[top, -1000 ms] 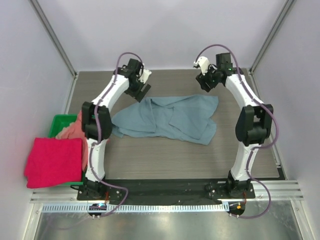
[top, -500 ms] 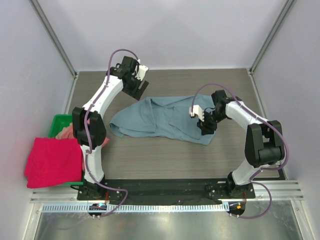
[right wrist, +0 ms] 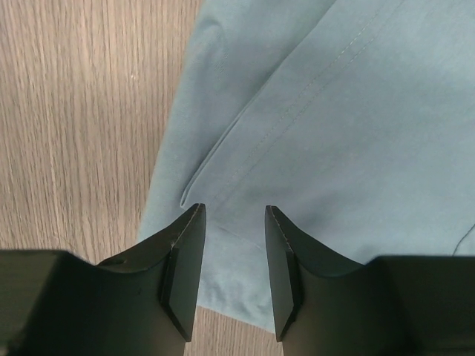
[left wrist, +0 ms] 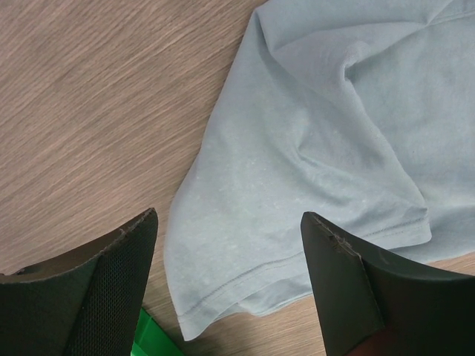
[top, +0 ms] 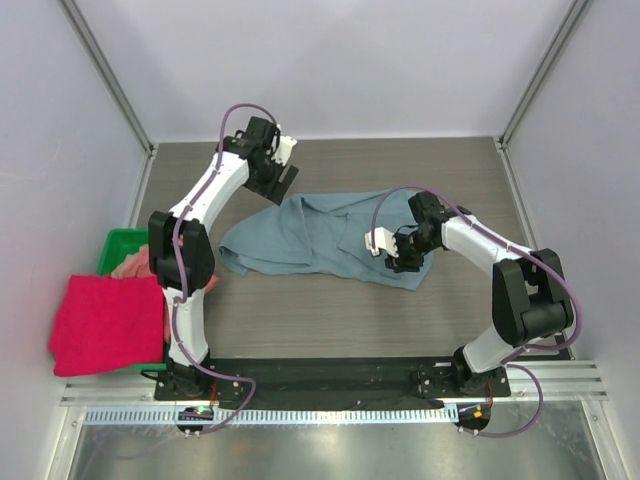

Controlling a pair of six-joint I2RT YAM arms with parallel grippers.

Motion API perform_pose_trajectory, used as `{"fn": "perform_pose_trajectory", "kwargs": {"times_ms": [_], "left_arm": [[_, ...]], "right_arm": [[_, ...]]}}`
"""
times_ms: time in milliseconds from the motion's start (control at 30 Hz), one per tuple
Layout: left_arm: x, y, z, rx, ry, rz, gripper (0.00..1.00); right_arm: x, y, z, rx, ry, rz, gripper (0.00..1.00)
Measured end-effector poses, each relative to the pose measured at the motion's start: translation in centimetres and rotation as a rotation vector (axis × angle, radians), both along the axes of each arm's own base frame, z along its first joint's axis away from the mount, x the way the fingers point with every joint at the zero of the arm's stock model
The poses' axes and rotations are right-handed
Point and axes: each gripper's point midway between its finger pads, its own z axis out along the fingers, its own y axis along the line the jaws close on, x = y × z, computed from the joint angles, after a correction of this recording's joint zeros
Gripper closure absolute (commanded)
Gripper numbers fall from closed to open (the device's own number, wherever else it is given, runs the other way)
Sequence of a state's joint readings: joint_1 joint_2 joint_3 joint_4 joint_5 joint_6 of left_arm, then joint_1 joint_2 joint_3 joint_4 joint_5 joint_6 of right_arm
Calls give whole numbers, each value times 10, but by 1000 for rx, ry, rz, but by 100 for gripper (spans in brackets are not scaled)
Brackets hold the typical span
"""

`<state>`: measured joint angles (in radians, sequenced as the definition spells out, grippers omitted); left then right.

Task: Fold and stack the t-shirts
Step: Flatten the tshirt out

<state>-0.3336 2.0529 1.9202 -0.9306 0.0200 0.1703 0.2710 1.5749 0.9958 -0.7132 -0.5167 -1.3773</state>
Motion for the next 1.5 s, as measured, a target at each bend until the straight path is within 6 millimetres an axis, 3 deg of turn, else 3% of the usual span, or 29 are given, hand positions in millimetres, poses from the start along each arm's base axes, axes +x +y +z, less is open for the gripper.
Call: {"fn": "perform_pose_trajectory", "kwargs": {"times_ms": [1300,1500], "left_arm": [[-1,0,-5,2,9,3,21],[2,-1,-15,9,27,3,21]], "right_arm": [[-9,-8,-15,-64,25,36,57],[-11,-8,-20,-69,41,41,57]]}}
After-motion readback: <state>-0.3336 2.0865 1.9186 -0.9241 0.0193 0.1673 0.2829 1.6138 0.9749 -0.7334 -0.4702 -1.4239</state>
